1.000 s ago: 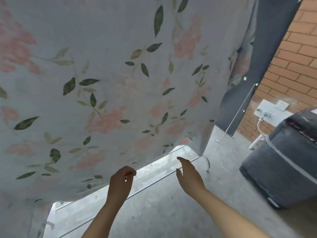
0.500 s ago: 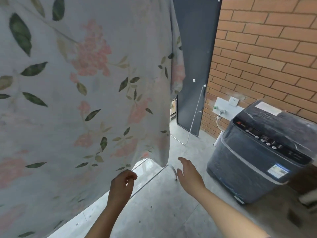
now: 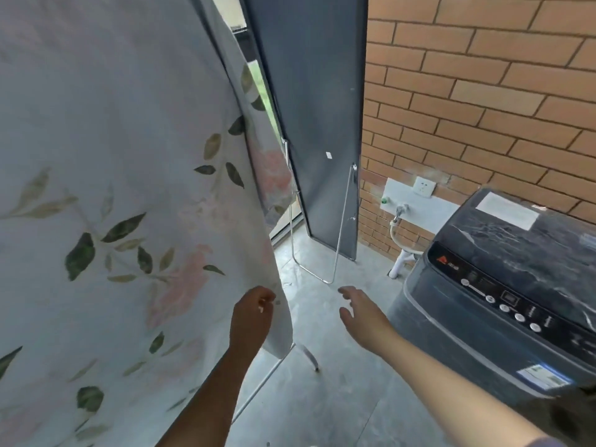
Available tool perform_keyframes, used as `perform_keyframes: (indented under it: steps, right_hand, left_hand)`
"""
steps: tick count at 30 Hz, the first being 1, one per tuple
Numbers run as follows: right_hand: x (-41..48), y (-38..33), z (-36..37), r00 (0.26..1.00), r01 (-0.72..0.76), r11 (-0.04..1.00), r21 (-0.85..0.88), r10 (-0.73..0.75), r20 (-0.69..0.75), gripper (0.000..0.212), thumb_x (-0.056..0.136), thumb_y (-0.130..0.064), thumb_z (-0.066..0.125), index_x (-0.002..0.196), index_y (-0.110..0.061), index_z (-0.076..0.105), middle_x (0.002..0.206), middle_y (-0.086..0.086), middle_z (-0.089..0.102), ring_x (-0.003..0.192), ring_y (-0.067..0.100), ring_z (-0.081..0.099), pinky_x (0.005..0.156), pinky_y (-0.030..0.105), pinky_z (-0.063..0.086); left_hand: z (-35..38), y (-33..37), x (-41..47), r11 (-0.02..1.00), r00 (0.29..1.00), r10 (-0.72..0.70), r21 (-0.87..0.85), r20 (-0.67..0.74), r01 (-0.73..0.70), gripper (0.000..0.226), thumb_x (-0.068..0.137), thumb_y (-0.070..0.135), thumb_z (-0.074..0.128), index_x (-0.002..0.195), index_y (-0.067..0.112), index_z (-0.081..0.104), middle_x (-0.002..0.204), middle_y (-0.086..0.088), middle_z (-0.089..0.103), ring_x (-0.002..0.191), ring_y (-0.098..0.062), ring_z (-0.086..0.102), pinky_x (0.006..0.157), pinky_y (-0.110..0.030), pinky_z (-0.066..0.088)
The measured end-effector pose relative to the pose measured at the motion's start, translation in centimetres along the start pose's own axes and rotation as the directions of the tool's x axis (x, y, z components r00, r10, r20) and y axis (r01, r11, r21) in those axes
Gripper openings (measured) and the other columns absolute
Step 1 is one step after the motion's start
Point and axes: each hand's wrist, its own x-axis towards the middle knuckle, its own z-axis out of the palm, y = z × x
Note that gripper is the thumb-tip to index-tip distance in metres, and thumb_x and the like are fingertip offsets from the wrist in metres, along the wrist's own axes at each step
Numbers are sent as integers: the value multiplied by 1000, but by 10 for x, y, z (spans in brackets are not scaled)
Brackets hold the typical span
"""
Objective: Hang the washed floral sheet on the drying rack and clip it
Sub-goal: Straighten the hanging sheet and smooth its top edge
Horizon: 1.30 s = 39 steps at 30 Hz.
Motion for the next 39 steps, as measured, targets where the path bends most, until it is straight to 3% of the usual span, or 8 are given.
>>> perform_keyframes:
  steps: [9,17,20,23,27,31,34,39]
  right_hand:
    - [166,-34,-32,978,77,965,250,-122,170,42,92,-18,50,133,-19,41,133,3,49,113,19,51,90,31,43]
    - [278,-105,-35,843,322,880,350,-435,318,54,83,-17,61,134,-20,43,127,5,58,114,24,54,85,33,46]
    - [304,-117,-27,849,325,889,323,-424,314,29,88,-28,54,111,-11,60,110,14,65,103,33,58,80,41,49]
    - [315,-118,-33,867,259,910,324,-367,337,28,95,-31,46,72,-18,53,81,9,61,81,30,57,59,31,39]
    - [343,-100,-53,901,227,869,440,-359,245,27,97,-26,44,81,-9,60,72,-2,56,74,18,47,50,24,34]
    - [374,-92,-77,918,311,850,425,-385,99,26,98,-20,44,100,-5,65,88,7,60,83,21,53,63,28,34]
    - [400,-99,-99,938,294,840,455,-345,31,24,96,-21,44,90,-11,64,83,6,59,80,18,50,62,30,34]
    - [431,-118,-140,929,352,832,429,-365,-55,27,90,-32,42,85,-15,63,83,2,63,77,16,50,62,28,37]
  left_hand:
    - [20,19,88,990,966,-134,5,-223,138,18,84,2,58,96,14,65,94,2,67,83,-11,62,79,-26,53]
    - [41,46,116,963,898,-237,34,-370,268,25,82,12,66,106,17,59,93,4,66,82,-12,63,77,-35,57]
    - [46,59,142,949,863,-275,23,-424,314,34,80,28,70,109,23,53,89,7,63,79,-10,62,73,-31,57]
    - [50,77,164,916,822,-296,101,-486,389,46,75,52,65,108,22,54,90,8,65,78,-13,64,74,-33,57]
    - [61,101,193,865,773,-271,207,-574,457,34,83,51,60,87,17,59,76,2,66,68,-21,62,66,-32,52]
    - [60,102,204,922,810,-274,96,-519,374,28,87,22,56,62,11,55,57,-6,62,55,-27,62,47,-33,48]
    - [59,118,206,980,901,-43,159,-431,122,40,81,22,57,47,19,37,39,4,38,37,-22,43,39,-26,32]
    - [49,149,234,992,931,125,64,-343,-110,33,71,27,46,43,13,36,37,-5,37,34,-19,39,36,-29,32]
